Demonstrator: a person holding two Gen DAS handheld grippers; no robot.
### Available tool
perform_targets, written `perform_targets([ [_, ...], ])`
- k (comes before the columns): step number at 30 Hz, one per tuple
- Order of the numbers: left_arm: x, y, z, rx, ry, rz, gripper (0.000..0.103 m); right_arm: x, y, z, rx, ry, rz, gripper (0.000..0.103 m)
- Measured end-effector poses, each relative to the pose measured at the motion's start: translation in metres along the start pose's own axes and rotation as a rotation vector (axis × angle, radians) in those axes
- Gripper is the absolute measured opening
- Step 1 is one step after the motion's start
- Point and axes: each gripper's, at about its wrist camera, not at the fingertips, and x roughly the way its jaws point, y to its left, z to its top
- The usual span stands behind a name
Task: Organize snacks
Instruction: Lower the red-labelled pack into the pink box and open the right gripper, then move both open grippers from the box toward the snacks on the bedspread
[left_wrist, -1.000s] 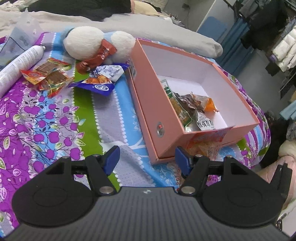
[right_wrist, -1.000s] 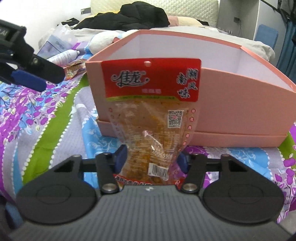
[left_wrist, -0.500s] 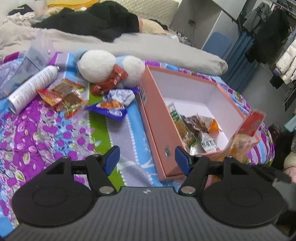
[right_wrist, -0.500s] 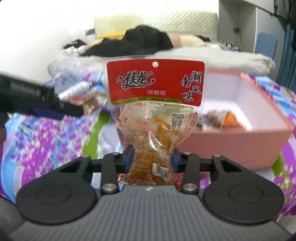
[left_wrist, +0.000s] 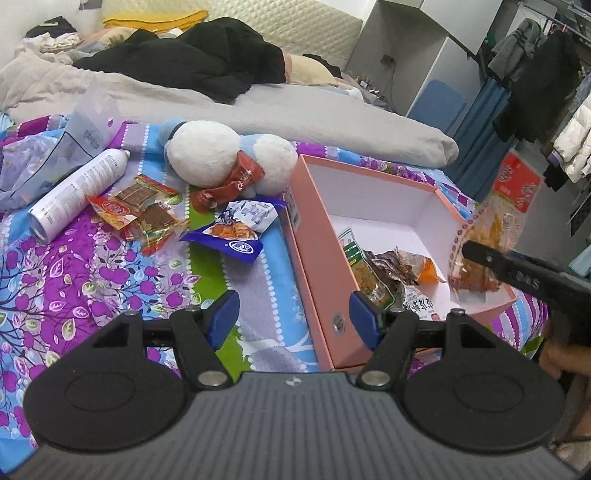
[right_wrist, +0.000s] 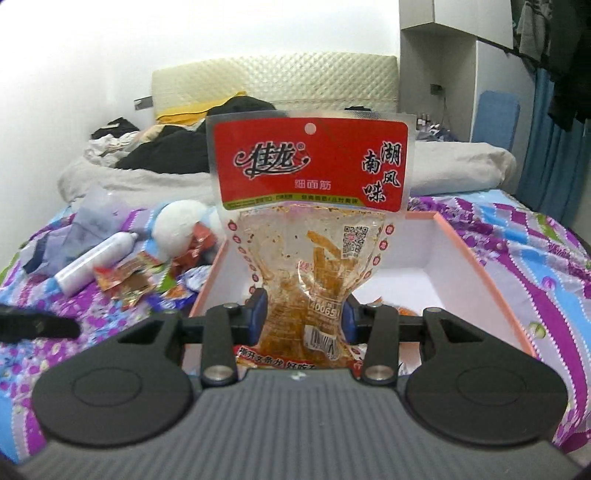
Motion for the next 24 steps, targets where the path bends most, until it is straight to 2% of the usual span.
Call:
perform_targets([
  [7,-0.005,0.002,0.001,-0.001,-0.008,0.002,0.071,0.032,-0.013,0.003,0.006,0.068,-0.044,0.045],
  [12,-0.008,0.003,0.004,-0.002,-0.008,0.008,0.071,0.038,-0.017,-0.004,0.034,0.093,-0.063,0.057],
  [14,-0.011,0.001,0.005,0.008,-0.011,0.012,0.071,0.037,-0.017,-0.004,0.046,0.087,-0.069,0.09],
  [24,-0.039,-0.004,0.011,0.045,-0.068,-0.008,0.071,0.0,-0.002,0.0,0.094,-0.016,-0.007,0.091],
])
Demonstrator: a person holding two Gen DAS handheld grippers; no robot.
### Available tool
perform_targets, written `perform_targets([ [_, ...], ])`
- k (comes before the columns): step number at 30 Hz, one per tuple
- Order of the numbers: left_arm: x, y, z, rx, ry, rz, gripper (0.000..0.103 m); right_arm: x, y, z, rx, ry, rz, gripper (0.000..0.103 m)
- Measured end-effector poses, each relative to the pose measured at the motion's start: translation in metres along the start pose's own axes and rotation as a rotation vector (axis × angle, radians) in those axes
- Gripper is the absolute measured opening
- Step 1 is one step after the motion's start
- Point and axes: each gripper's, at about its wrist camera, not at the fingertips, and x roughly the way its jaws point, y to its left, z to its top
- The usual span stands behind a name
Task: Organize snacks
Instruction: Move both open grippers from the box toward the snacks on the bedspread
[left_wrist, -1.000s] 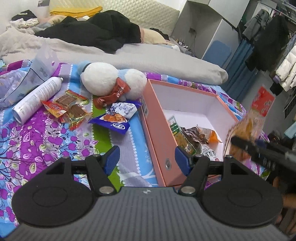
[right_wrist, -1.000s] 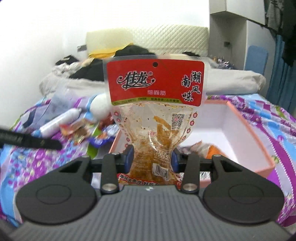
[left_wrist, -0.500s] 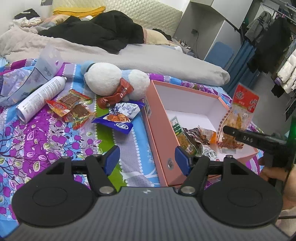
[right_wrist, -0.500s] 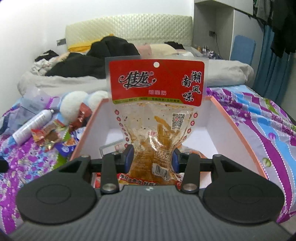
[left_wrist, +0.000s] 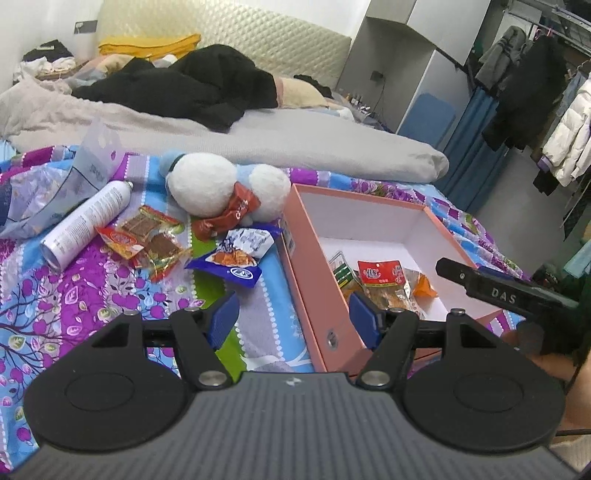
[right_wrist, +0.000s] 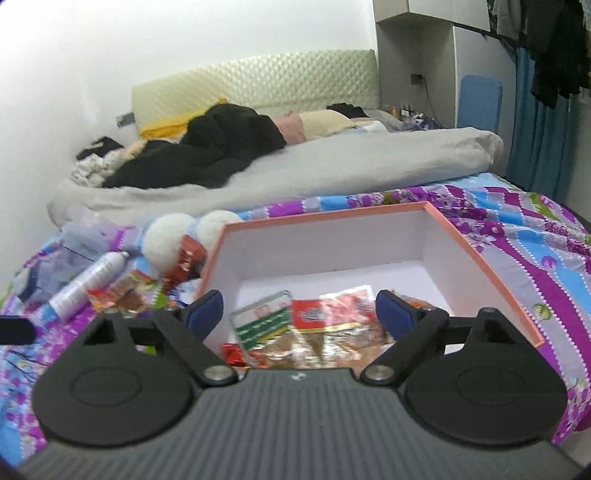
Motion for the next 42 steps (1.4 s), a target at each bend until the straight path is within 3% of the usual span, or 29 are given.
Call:
perform_targets([
  [15,-0.037,0.017,-0.005,-0.015,-0.048,-0.005,0.071,-0.05,0.047,-0.021,-0.011,-0.078,0.103,0.091],
  [31,-0.057,0.05,-0.038,-0.08,-0.022,0.028,0.072,-0.062,0.097,-0.066,-0.044,-0.014,0.189,0.091],
  [42,-0.057,0.094,-0.062,-0.167,-0.008,0.101,0.075,-0.05,0.138,-0.074,-0.169,0.048,0.256,0.09],
])
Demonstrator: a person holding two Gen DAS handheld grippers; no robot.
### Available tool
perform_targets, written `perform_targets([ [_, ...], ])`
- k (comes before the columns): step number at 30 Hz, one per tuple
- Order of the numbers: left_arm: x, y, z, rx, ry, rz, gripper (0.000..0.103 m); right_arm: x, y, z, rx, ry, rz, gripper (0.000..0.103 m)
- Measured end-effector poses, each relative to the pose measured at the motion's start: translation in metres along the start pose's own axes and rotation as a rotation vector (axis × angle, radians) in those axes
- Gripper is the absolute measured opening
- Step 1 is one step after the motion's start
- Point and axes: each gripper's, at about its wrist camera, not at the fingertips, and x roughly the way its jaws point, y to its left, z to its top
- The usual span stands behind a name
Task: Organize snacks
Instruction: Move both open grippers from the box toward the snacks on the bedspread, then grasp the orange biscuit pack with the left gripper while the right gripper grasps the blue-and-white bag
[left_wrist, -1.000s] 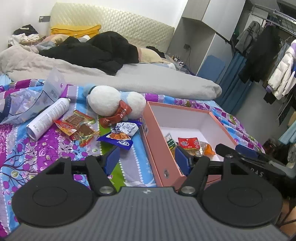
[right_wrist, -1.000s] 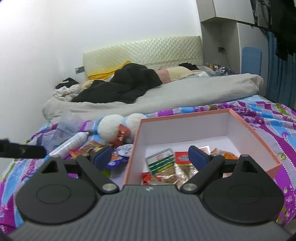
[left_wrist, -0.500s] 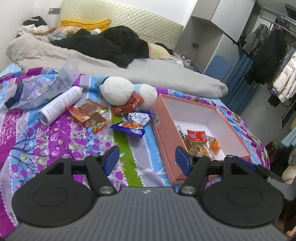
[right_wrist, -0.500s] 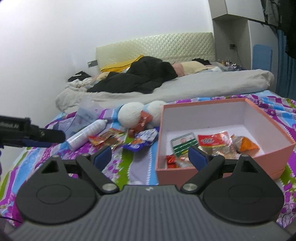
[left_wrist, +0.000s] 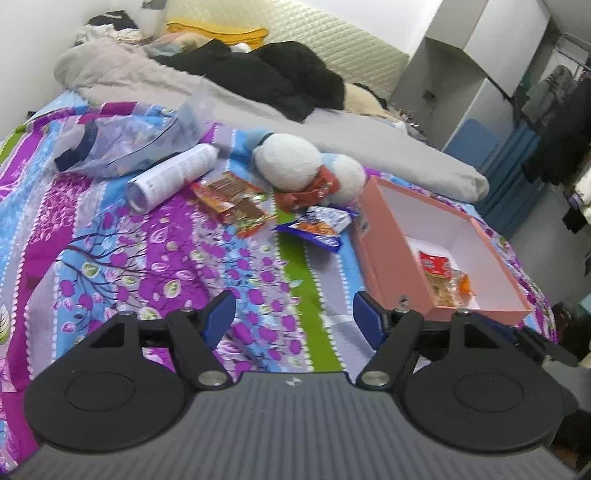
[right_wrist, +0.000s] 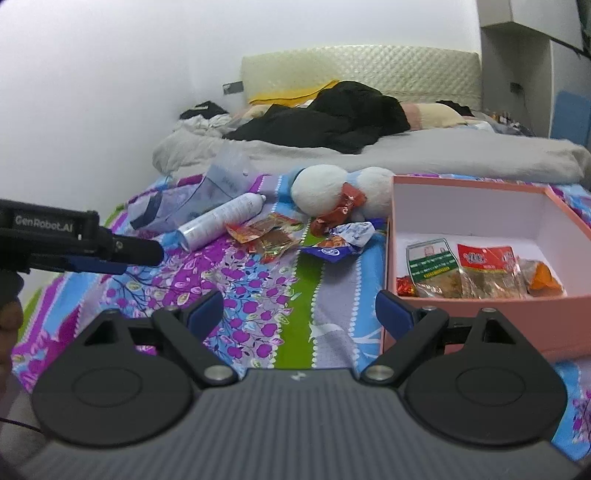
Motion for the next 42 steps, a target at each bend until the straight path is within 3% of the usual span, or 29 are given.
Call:
perform_targets([
  [10,0.071,0.059,0.026,-0.131,0.026,0.0,0.075,0.058,0.018,0.018,-0.089,0.034,0.004,0.09],
  [20,0.189,0.11,0.083,-0.269,0.073,-0.014,0.074,0.166,0.009,0.044,-0.178,0.111,-0.034,0.09],
  [28,0.249,0.131,0.115,-0.326,0.084,-0.023,0.071,0.227,0.002,0.065,-0.195,0.172,-0.066,0.09],
  [37,0.284,0.151,0.119,-0.408,0.124,-0.009,0.051,0.27,-0.004,0.063,-0.198,0.269,-0.103,0.09],
  [42,0.296,0.153,0.12,-0.409,0.134,-0.007,0.047,0.286,-0.001,0.054,-0.271,0.329,-0.09,0.09],
])
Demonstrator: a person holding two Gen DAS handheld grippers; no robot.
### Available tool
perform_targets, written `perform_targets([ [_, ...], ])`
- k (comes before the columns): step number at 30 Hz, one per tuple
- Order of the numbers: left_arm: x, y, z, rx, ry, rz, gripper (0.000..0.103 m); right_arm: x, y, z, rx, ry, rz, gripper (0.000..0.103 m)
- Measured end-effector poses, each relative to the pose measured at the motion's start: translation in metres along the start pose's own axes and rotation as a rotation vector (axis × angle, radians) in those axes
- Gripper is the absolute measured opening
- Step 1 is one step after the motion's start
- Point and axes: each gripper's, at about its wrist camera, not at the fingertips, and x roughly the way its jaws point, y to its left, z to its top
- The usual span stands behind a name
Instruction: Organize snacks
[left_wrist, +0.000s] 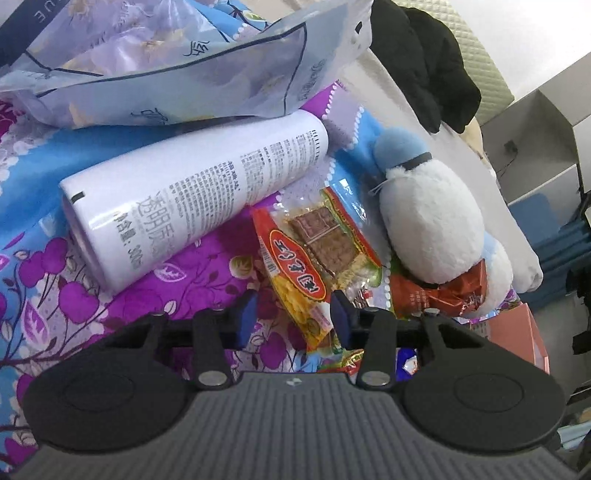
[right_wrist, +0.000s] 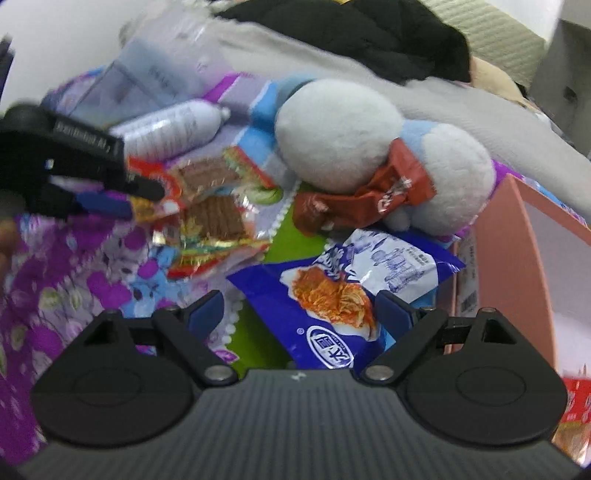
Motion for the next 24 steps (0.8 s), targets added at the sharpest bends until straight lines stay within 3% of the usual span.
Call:
perform_targets([
  [3,0.004,0.001,0.002,-0.011,-0.007,-0.003,0.034,0.008,0.006,-0.001,-0.069,0.019,-0.012,0.091],
  [5,0.002,0.002,0.002,-0.014,-0.017,-0.016,0.016,0.014,0.008,-0.002,-0.105,0.036,-0.024,0.09],
  [6,0.002,0.001,0.003,-0.016,-0.024,-0.018,0.014,0.017,0.009,-0.003,-0.122,0.042,-0.032,0.09],
  [7,0.0,0.0,0.004,-0.016,-0.03,-0.023,0.011,0.018,0.009,-0.003,-0.133,0.046,-0.035,0.087],
  [8,-0.003,-0.001,0.004,-0.013,-0.037,-0.028,0.009,0.018,0.008,-0.004,-0.138,0.048,-0.034,0.074],
  [11,-0.011,-0.005,0.004,-0.004,-0.044,-0.021,0.006,0.017,0.007,-0.002,-0.152,0.047,-0.06,0.057],
  [24,-0.075,-0.002,-0.031,-0.07,-0.034,0.029,0.003,-0.021,0.017,-0.016,-0.158,0.081,-0.009,0.036],
])
